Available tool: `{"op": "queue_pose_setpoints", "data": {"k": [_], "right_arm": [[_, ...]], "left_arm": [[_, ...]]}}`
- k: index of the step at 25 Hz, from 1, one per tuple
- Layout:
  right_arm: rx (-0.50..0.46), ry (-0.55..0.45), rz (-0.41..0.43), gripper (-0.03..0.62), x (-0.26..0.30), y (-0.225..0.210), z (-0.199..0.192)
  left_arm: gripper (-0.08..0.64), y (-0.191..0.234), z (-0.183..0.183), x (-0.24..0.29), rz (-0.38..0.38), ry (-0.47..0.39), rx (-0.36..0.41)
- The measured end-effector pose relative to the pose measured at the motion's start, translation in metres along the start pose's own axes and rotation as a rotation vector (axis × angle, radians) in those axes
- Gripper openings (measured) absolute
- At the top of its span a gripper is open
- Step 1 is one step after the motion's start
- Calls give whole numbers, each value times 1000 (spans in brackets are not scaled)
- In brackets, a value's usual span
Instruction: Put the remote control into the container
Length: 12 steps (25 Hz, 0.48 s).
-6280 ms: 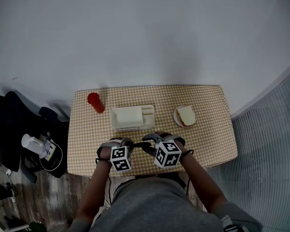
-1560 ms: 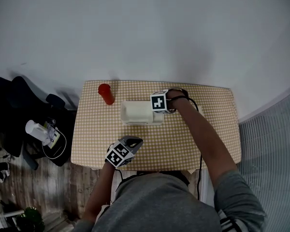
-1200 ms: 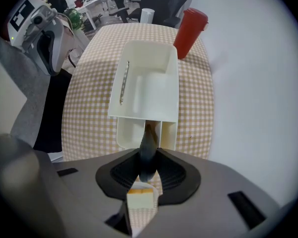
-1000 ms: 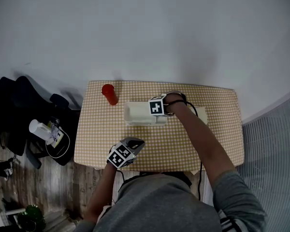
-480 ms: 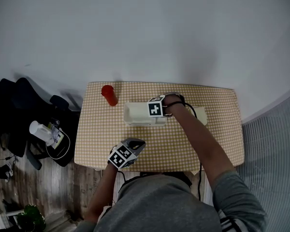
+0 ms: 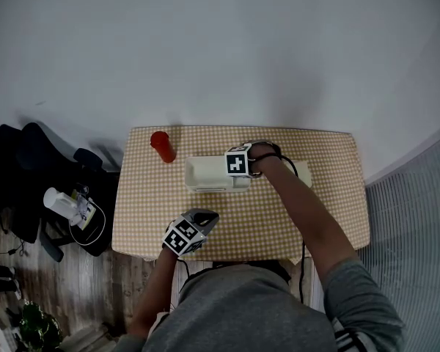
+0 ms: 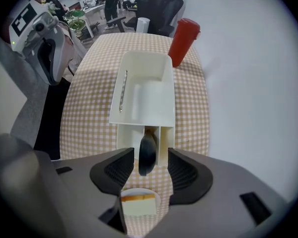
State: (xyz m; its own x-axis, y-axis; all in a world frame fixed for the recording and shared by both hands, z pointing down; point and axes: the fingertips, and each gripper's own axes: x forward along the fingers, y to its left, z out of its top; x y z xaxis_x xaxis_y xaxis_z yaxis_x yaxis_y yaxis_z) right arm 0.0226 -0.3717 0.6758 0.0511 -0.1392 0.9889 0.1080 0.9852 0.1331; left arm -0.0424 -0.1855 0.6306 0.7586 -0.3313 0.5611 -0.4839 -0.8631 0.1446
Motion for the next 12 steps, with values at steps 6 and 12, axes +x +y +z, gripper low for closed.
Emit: {"op": "queue_pose_setpoints", "data": {"k": [6, 12], "right_arm": [[1, -21, 10, 210, -16, 6, -2], [43, -115, -27, 212, -38, 16, -6]], "left_arm": [[-2, 1, 5, 1, -7, -6, 9], [-2, 1, 10, 5, -14, -10, 21]]}}
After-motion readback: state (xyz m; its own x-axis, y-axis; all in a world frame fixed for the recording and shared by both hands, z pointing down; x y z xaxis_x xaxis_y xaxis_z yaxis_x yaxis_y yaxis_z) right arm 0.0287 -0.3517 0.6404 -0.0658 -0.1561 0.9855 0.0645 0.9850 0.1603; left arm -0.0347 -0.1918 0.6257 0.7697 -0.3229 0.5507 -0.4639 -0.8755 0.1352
